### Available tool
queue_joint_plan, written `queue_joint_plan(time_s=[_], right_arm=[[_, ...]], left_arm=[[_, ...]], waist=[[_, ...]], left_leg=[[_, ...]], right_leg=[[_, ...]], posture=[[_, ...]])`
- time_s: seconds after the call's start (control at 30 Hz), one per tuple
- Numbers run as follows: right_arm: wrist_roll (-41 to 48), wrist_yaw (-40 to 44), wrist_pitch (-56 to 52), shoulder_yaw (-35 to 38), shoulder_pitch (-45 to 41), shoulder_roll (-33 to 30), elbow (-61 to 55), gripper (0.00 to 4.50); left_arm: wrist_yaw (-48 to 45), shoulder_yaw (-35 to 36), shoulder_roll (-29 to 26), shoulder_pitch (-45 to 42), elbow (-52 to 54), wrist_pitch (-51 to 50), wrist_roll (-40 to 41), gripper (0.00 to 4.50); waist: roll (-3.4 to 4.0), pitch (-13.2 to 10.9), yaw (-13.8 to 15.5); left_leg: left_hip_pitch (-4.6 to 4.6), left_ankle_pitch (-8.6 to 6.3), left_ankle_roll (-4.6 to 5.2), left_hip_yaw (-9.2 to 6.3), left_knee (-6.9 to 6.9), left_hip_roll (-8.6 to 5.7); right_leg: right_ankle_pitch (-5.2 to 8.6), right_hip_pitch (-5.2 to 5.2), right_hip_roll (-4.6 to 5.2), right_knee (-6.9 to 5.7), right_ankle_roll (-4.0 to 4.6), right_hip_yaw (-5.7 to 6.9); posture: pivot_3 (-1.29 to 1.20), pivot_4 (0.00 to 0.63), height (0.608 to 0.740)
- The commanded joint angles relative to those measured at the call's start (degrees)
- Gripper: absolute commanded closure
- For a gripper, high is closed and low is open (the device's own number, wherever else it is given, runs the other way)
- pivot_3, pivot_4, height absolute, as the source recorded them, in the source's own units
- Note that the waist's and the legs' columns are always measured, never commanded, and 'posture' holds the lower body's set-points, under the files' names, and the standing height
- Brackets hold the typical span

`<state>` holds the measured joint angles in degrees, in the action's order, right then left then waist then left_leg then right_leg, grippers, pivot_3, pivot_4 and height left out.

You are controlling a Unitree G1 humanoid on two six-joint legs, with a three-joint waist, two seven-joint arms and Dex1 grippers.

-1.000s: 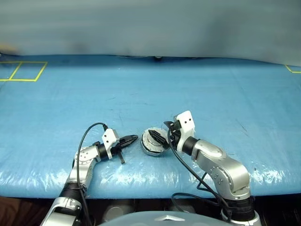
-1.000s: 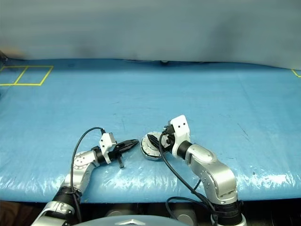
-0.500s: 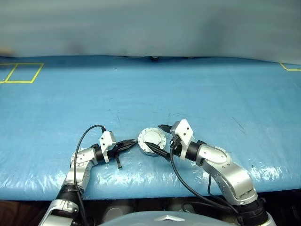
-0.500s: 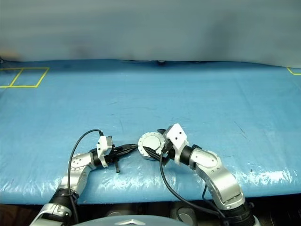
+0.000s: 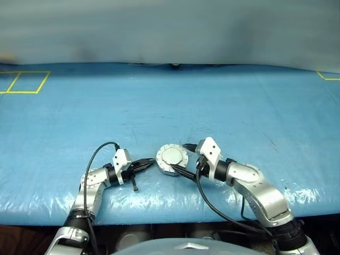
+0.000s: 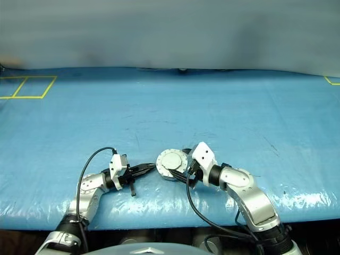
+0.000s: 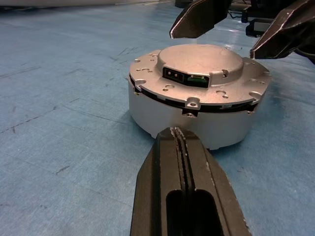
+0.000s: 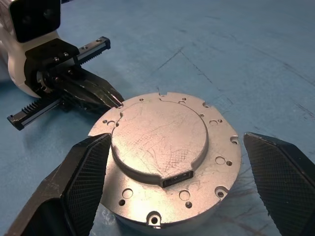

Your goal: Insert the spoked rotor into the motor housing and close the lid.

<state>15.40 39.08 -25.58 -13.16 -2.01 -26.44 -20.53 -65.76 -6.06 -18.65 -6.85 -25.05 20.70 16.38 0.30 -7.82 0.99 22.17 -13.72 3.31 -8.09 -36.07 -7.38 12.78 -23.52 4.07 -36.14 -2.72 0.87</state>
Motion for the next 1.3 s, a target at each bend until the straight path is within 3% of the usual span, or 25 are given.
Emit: queue_joint_plan(time_s=[0.03,0.53,0.63,0.73,1.03,1.3], right_arm=[[-1.3,0.2,2.4,-0.9,-1.0,0.6,0.4,0.02],[-6.2,-1.2,3.8,-5.0,-1.6,2.3,2.7,0.02],[-6.8,-1.8,4.1,-4.4,-1.4,2.2,4.6,0.61],[-7.6,-2.6,4.3,-4.4,-1.4,2.1,5.4,1.49],[-7.8,-5.0,-0.8,-4.8,-2.4,3.8,3.6,1.49],[-5.4,-8.6,-17.4,-5.6,-3.7,6.6,-3.5,1.49]], left_arm=[[0.2,-0.5,0.1,1.1,0.1,-0.2,-0.6,4.50],[1.5,-0.5,0.0,1.6,0.2,-0.1,-0.9,4.50],[1.6,-0.5,0.0,1.6,0.2,-0.1,-0.9,4.50],[1.7,-0.4,-0.1,1.7,0.2,0.0,-0.9,4.50],[1.8,-0.2,-0.4,1.9,0.2,0.1,-1.0,4.50],[1.8,-0.3,-0.5,1.9,0.3,0.1,-1.1,4.50]], waist=[[0.00,0.0,0.0],[0.01,0.0,-0.1],[-0.01,0.0,-0.1],[-0.02,0.1,0.0],[-0.01,0.1,-0.1],[0.01,0.1,-0.1]], left_leg=[[0.00,0.00,0.00,0.00,0.00,0.00],[-0.16,0.00,-0.01,0.20,-0.10,0.01],[-0.23,0.00,-0.01,0.30,-0.13,0.01],[-0.28,-0.02,0.03,0.34,-0.18,0.01],[-0.29,-0.11,0.17,0.34,-0.51,0.07],[-0.29,-0.15,0.09,0.35,-0.74,0.18]], right_leg=[[0.00,0.00,0.00,-0.01,0.00,0.00],[0.01,-0.02,0.01,-0.36,0.02,-0.17],[0.02,-0.01,0.03,-0.50,0.03,-0.23],[0.03,0.01,0.04,-0.62,0.04,-0.24],[0.03,0.09,-0.04,-0.75,0.04,-0.24],[0.01,0.12,-0.13,-0.85,0.08,-0.23]], posture=[[0.00,0.150,0.740],[0.00,0.150,0.740],[0.00,0.150,0.740],[0.00,0.150,0.740],[0.00,0.150,0.740],[0.00,0.150,0.740]])
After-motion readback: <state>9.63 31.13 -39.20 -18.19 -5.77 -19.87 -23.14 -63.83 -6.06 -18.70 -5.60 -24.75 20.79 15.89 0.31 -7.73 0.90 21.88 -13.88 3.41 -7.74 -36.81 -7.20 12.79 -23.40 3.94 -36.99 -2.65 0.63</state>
